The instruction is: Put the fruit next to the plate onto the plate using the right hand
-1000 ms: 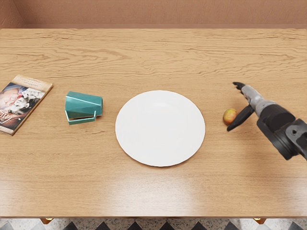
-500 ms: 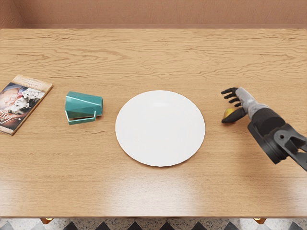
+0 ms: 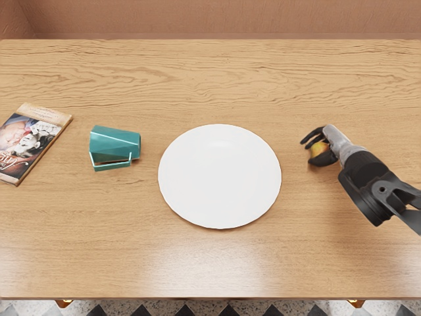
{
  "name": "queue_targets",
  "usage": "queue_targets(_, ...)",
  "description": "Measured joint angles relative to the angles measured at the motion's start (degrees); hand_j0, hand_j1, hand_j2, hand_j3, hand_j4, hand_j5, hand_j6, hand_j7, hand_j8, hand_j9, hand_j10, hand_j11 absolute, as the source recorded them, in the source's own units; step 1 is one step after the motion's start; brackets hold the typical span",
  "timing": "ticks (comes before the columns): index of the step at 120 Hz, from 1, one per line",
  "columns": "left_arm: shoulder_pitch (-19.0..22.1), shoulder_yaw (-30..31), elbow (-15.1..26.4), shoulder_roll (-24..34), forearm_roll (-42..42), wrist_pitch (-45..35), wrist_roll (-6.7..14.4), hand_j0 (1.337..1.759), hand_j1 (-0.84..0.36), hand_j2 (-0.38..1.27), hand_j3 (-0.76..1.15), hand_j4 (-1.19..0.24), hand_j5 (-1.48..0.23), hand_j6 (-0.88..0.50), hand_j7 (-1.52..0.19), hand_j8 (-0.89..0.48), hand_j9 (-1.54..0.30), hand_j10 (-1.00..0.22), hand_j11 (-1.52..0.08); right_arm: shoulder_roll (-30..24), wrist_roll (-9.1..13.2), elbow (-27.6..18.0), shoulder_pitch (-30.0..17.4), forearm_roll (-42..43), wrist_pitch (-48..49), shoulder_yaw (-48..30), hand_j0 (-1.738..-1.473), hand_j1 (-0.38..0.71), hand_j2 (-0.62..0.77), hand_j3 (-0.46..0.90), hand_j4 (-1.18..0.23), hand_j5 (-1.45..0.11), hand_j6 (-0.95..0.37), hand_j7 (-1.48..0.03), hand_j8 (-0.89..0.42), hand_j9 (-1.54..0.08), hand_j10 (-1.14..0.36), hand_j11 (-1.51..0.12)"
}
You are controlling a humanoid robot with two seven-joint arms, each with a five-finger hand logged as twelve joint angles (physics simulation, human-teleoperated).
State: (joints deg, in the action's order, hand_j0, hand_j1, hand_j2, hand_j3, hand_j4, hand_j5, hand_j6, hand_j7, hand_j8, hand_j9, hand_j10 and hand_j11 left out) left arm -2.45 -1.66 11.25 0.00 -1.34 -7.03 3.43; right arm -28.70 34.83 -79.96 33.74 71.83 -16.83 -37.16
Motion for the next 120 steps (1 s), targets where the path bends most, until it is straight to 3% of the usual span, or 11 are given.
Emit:
queue_targets(11, 0.06, -0.01, 0.01, 0.00, 0.00, 0.01, 0.00, 1.658, 0.35, 0.00, 0.00, 0.00, 0.00, 0.00, 0.00, 0.00, 0.00, 0.00, 0.00, 0.13, 0.20, -0.14, -0.02, -0.50, -0.03, -0.36, -1.652, 0.37, 0.02, 0.00, -0.74, -0.87, -0.55, -0.92, -0.39, -0.78, -0.02, -1.05)
queue_targets(26, 0.03, -0.02, 0.00, 0.00, 0.01, 0.00, 0.00, 1.658, 0.35, 0.00, 0.00, 0.00, 0.00, 0.00, 0.00, 0.00, 0.00, 0.00, 0.00, 0.83, 0.30, -1.29, 0.21, -1.16, 0.03, -1.48, -1.644, 0.33, -0.06, 0.00, -0.79, -1.00, -0.59, -1.01, -0.36, -0.95, -0.35, -1.06)
queue_targets(40, 0.00, -0.02, 0.00, 0.00, -0.01, 0.00, 0.00, 1.658, 0.35, 0.00, 0.00, 0.00, 0.00, 0.00, 0.00, 0.00, 0.00, 0.00, 0.00, 1.69, 0.32, -2.76, 1.92, -1.28, 0.07, -2.21, -1.636, 0.28, -0.17, 0.00, -0.82, -1.06, -0.65, -1.06, -0.36, -1.04, -0.42, -1.11)
queue_targets(55, 0.00, -0.03, 0.01, 0.00, 0.00, 0.00, -0.01, 1.658, 0.35, 0.00, 0.00, 0.00, 0.00, 0.00, 0.00, 0.00, 0.00, 0.00, 0.00, 5.07, 0.28, -4.04, 4.54, -1.37, 0.08, -2.52, -1.635, 0.35, -0.04, 0.00, -0.84, -1.09, -0.71, -1.09, -0.36, -1.09, -0.44, -1.15)
queue_targets(89, 0.00, -0.03, 0.00, 0.00, 0.00, 0.00, -0.02, 1.658, 0.35, 0.00, 0.00, 0.00, 0.00, 0.00, 0.00, 0.00, 0.00, 0.00, 0.00, 12.91, 0.29, -5.04, 6.38, -1.39, 0.12, -2.34, -1.628, 0.35, -0.06, 0.00, -0.85, -1.12, -0.71, -1.11, -0.33, -1.13, -0.43, -1.19)
queue_targets(110, 0.04, -0.03, 0.01, 0.00, 0.00, 0.01, -0.01, 1.658, 0.35, 0.00, 0.00, 0.00, 0.00, 0.00, 0.00, 0.00, 0.00, 0.00, 0.00, 16.66, 0.29, -5.02, 6.05, -1.36, -0.12, -1.13, -1.625, 0.42, 0.02, 0.00, -0.87, -1.09, -0.71, -1.12, -0.35, -1.13, -0.44, -1.19)
queue_targets(120, 0.00, -0.03, 0.00, 0.00, -0.01, 0.00, -0.01, 1.658, 0.35, 0.00, 0.00, 0.00, 0.00, 0.00, 0.00, 0.00, 0.00, 0.00, 0.00, 17.72, 0.27, -5.03, 6.02, -1.38, -0.11, -0.45, -1.625, 0.44, -0.01, 0.00, -0.86, -1.06, -0.71, -1.10, -0.34, -1.11, -0.42, -1.17)
